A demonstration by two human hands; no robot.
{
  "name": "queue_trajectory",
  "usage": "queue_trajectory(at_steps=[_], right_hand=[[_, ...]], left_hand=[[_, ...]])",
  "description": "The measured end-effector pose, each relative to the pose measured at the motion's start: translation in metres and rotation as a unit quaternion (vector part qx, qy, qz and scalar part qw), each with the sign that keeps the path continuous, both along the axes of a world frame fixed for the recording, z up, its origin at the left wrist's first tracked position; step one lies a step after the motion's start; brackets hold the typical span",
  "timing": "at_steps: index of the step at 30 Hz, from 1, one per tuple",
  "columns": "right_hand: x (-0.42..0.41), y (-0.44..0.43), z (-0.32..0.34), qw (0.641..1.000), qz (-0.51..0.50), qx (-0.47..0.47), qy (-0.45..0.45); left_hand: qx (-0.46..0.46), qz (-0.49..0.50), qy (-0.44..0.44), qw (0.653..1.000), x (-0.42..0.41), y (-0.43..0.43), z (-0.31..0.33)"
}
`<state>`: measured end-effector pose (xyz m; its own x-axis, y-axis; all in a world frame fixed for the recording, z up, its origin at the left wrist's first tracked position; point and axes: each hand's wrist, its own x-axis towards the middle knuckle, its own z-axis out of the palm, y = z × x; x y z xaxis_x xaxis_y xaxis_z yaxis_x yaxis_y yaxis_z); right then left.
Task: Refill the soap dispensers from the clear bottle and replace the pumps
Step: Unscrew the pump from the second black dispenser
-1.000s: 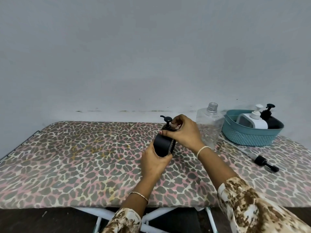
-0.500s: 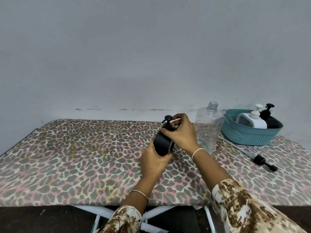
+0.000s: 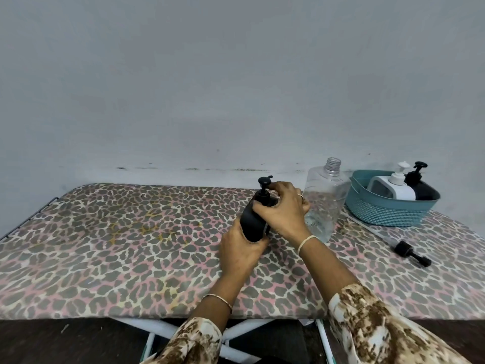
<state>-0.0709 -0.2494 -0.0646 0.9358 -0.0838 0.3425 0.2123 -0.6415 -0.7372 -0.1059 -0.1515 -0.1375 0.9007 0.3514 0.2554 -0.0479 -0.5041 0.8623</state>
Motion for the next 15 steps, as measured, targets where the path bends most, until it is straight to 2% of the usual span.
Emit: queue_trajectory(at_steps=[3, 6, 12, 15], right_hand=[[0.0001, 0.0029, 0.0013, 0.999, -0.031, 0.003, -0.014], [-0.0017, 0.004, 0.001, 0.999, 0.009, 0.03, -0.002], [-0.0016, 0.0037, 0.0017, 0.998, -0.032, -0.047, -0.029], [-0.0019, 0.0016, 0.0049, 0.999, -0.011, -0.033, -0.036]], left_hand=[[0.003, 0.0, 0.0, 1.0, -0.0005, 0.0, -0.0002], [0.008, 0.001, 0.004, 1.0, -0.0002, 0.0006, -0.0004], [0.003, 0.0, 0.007, 1.0, -0.0002, 0.0004, 0.0], [0.007, 0.002, 0.005, 1.0, -0.0015, 0.0003, 0.0013]])
